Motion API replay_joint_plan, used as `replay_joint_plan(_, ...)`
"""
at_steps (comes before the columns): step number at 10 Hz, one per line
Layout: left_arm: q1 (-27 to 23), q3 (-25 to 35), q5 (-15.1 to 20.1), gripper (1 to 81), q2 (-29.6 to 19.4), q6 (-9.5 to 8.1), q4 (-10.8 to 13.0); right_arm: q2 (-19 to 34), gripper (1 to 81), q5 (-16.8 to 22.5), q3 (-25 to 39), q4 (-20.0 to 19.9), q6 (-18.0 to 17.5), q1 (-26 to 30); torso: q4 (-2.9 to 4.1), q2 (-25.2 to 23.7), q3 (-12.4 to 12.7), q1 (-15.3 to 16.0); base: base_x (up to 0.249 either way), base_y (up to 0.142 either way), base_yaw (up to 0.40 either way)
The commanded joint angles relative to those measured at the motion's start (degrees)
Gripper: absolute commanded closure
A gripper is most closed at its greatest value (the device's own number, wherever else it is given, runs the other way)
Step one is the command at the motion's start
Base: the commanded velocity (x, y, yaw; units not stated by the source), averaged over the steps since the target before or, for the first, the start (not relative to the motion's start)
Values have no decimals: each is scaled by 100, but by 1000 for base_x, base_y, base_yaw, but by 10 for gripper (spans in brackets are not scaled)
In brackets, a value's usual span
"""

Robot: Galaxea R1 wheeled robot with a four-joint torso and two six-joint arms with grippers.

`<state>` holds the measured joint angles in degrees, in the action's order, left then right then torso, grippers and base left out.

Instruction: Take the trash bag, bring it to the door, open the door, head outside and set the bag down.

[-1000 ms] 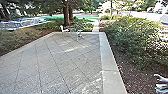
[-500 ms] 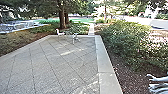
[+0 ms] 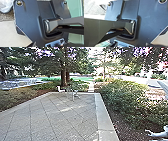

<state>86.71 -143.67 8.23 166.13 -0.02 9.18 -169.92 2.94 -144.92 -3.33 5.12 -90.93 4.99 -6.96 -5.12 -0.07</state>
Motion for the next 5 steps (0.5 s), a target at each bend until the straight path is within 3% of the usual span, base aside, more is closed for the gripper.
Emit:
replay_joint_plan(1,-229,-574,83,10,332,20,-31,-157,10,41,-245,34,16,202,0,-2,-7,7,0,0,0)
replay_joint_plan(5,-238,-1234,-497,10,597,-68,-39,-545,10,-162,-958,51,33,202,0,-4,29,7,0,0,0)
